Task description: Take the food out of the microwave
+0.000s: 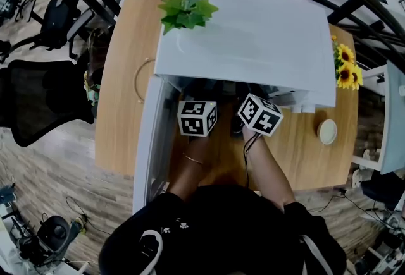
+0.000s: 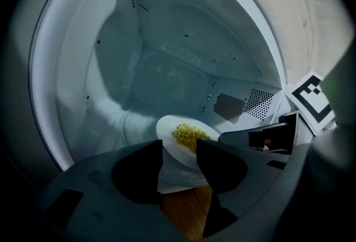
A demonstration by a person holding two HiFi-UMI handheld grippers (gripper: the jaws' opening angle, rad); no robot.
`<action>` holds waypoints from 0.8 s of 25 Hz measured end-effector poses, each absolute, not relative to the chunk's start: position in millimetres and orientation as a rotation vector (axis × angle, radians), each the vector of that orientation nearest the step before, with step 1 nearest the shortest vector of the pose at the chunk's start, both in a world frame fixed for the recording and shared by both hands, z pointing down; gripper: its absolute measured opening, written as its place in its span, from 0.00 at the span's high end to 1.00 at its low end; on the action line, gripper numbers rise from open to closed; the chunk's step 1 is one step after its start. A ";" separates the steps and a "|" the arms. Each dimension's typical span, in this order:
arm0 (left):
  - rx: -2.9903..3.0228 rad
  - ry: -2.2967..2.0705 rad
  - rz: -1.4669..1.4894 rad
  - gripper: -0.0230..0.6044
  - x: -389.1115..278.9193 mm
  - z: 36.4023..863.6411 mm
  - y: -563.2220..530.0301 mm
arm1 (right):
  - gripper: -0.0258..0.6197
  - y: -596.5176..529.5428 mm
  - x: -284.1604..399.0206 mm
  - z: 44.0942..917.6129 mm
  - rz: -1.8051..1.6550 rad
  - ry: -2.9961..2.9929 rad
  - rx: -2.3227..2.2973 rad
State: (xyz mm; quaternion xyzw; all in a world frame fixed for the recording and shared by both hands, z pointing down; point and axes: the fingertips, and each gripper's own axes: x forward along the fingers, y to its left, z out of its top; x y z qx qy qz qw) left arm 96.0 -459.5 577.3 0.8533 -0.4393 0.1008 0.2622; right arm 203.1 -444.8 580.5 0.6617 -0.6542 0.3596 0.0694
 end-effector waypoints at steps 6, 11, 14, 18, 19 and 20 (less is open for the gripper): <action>2.288 -1.182 0.266 0.69 92.0 576.6 -457.0 | 0.69 -440.9 199.4 580.0 1.155 -1.990 1.996; 2.273 -1.165 0.275 0.69 89.8 576.8 -448.1 | 0.69 -431.7 198.0 581.1 1.201 -1.996 1.995; 2.264 -1.163 0.271 0.69 89.1 576.8 -440.2 | 0.69 -423.9 197.4 581.6 1.218 -1.998 1.992; 2.253 -1.159 0.248 0.69 88.3 575.0 -431.3 | 0.69 -414.8 197.0 580.1 1.229 -2.006 1.989; 2.252 -1.160 0.244 0.69 88.1 573.8 -429.5 | 0.69 -412.7 197.0 579.1 1.229 -2.009 1.988; 2.251 -1.162 0.240 0.69 88.1 572.4 -427.8 | 0.69 -410.6 197.0 578.1 1.231 -2.011 1.987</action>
